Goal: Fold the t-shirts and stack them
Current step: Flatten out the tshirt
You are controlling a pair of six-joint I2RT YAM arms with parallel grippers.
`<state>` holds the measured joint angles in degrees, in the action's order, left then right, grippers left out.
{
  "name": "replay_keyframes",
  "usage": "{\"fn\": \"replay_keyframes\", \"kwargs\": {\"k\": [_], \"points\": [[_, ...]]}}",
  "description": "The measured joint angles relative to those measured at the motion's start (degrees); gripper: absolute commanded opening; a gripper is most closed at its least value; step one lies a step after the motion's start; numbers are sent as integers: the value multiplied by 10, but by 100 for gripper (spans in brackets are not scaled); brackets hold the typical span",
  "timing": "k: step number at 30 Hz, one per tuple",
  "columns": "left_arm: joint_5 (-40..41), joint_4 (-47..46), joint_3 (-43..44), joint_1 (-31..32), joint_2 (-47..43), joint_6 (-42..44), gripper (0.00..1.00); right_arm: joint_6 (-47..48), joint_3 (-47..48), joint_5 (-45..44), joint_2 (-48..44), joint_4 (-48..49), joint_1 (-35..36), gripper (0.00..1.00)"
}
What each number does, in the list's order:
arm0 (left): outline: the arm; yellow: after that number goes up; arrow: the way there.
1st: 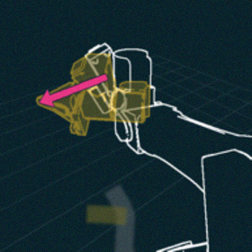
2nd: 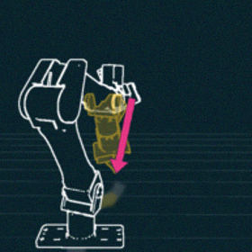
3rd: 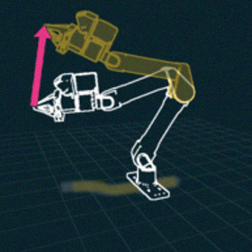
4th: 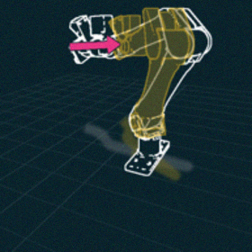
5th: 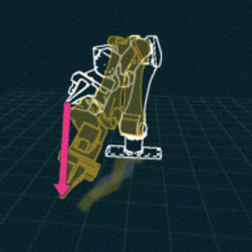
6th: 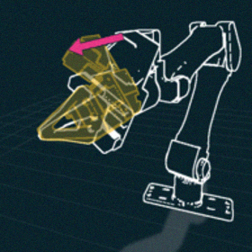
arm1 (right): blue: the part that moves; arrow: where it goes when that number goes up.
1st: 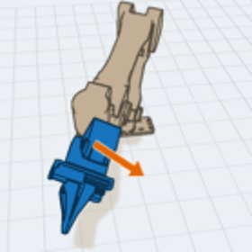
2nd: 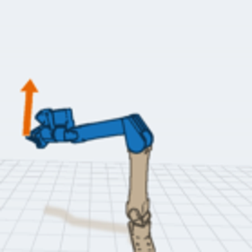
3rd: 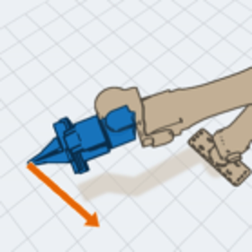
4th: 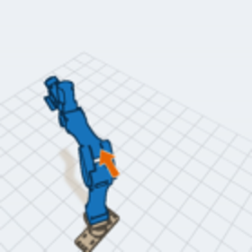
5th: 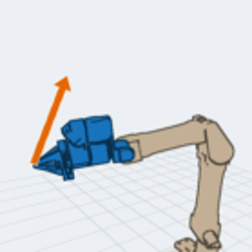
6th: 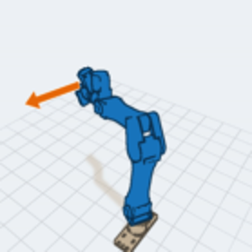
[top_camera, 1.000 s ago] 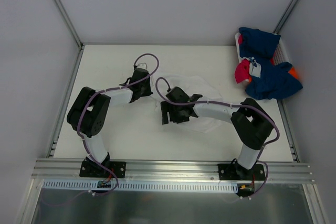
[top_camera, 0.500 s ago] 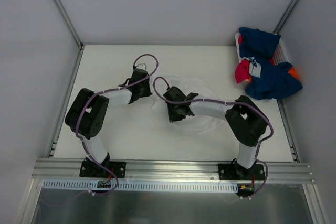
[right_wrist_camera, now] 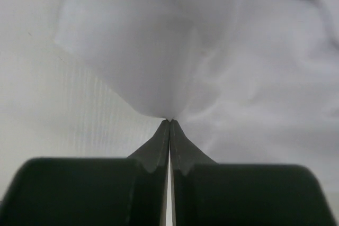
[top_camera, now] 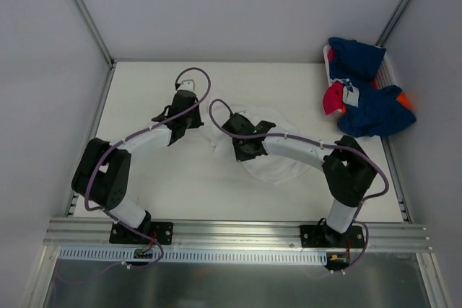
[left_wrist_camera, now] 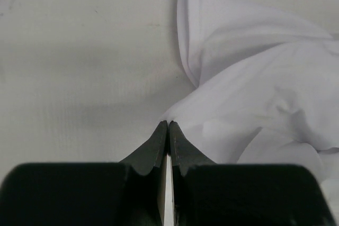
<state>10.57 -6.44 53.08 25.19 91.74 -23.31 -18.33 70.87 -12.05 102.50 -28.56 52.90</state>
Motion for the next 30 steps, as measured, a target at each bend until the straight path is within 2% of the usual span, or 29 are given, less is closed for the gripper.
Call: {"fn": "replay_keyframes", "kwargs": {"k": [6, 13, 19, 25, 30], "points": [[30, 62, 17, 0, -120, 24, 0, 53, 138, -115, -118, -117, -3, 1], [63, 153, 71, 10, -255, 50, 0, 101, 246, -241, -247, -218, -16, 0], [114, 248, 177, 64, -356, 78, 0, 144, 326, -324, -296, -291, -20, 1], [156, 328, 329, 67, -433, 107, 0, 193, 461, -379, -311, -336, -22, 4], [200, 359, 413, 67, -473, 140, 0, 230, 535, -422, -342, -352, -22, 6]]}}
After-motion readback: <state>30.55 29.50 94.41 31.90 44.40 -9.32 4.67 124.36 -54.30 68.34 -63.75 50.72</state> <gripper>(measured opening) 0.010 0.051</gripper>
